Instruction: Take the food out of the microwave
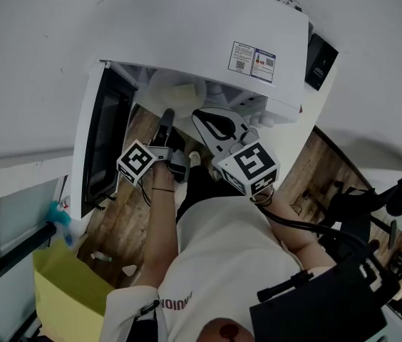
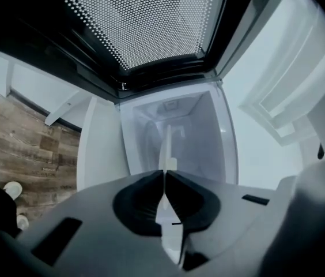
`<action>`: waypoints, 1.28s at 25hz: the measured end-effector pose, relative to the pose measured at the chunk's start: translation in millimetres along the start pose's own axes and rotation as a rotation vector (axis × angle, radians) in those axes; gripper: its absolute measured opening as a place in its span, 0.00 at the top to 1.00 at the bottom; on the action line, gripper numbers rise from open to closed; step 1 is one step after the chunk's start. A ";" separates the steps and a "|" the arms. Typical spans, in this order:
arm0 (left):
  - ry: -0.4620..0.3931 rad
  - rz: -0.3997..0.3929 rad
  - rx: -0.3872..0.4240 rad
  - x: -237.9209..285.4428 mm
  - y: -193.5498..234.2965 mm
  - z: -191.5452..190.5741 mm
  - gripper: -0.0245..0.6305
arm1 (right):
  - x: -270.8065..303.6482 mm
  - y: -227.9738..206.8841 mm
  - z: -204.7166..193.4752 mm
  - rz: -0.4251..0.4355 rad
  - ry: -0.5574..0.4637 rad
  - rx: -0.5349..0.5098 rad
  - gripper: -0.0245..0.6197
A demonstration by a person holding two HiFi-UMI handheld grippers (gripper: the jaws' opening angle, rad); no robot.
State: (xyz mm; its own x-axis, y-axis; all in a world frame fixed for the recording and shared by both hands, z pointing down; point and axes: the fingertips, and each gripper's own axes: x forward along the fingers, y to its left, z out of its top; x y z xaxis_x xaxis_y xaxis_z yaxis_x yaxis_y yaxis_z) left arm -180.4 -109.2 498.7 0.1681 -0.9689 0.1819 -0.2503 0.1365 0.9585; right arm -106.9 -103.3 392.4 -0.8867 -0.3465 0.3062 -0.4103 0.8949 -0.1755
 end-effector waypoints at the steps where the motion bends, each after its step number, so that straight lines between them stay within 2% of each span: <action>1: -0.004 0.000 -0.003 -1.7 -0.1 -0.2 0.92 | -0.3 1.1 0.2 0.004 0.000 -0.002 0.93; 12: -0.049 -0.008 -0.026 -16.7 -1.8 -5.3 0.92 | -4.7 7.3 0.3 0.043 -0.004 -0.016 0.93; 16: -0.076 -0.046 -0.059 -21.1 -7.8 -6.5 0.92 | -6.0 10.9 -0.3 0.061 -0.004 -0.021 0.93; 19: -0.094 -0.037 -0.065 -26.7 -6.8 -6.3 0.92 | -6.6 13.2 -0.8 0.076 -0.003 -0.027 0.93; 24: -0.128 -0.094 -0.102 -28.1 -17.0 -7.4 0.92 | -6.6 15.3 -1.1 0.099 -0.004 -0.034 0.93; 28: -0.135 -0.048 -0.073 -36.0 -11.0 -7.8 0.92 | -6.6 18.5 -0.6 0.117 -0.006 -0.041 0.93; 32: -0.155 -0.068 -0.094 -40.0 -15.4 -9.7 0.92 | -7.3 22.3 -0.2 0.135 -0.007 -0.047 0.93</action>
State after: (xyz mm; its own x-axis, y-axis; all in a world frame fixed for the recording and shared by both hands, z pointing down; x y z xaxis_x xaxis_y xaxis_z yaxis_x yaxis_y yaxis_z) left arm -174.0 -70.5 478.8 0.0305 -0.9958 0.0867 -0.1519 0.0811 0.9851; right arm -109.6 -80.7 386.5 -0.9346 -0.2236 0.2767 -0.2767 0.9458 -0.1702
